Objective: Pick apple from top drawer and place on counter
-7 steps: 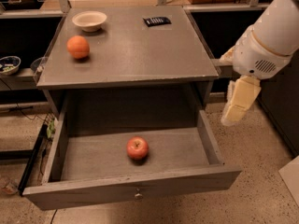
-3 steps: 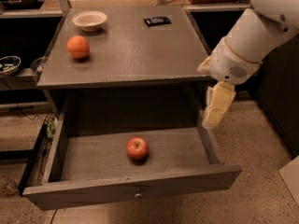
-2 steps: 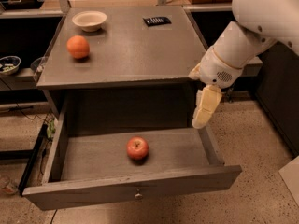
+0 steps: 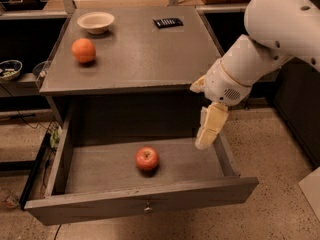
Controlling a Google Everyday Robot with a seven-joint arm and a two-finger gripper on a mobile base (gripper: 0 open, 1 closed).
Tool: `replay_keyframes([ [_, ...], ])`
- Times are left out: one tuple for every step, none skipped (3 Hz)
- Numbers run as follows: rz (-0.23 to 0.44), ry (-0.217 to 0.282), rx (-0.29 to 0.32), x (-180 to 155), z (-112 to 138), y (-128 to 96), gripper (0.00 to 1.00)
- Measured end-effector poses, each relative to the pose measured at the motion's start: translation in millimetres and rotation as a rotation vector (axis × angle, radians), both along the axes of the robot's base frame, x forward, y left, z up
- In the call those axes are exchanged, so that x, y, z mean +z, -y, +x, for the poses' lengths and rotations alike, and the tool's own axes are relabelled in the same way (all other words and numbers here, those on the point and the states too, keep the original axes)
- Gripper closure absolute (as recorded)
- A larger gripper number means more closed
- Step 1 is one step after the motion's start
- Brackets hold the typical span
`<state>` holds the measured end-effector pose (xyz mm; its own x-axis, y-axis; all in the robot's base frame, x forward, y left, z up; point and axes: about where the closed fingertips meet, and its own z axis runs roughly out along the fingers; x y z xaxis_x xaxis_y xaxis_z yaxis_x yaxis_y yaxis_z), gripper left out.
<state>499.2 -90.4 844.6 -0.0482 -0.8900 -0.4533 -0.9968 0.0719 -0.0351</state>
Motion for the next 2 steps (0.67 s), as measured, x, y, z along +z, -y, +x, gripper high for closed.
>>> replay_keyframes([
  [0.004, 0.017, 0.0, -11, 16, -5, 0.0],
  [0.033, 0.041, 0.02, -31, 51, -27, 0.0],
])
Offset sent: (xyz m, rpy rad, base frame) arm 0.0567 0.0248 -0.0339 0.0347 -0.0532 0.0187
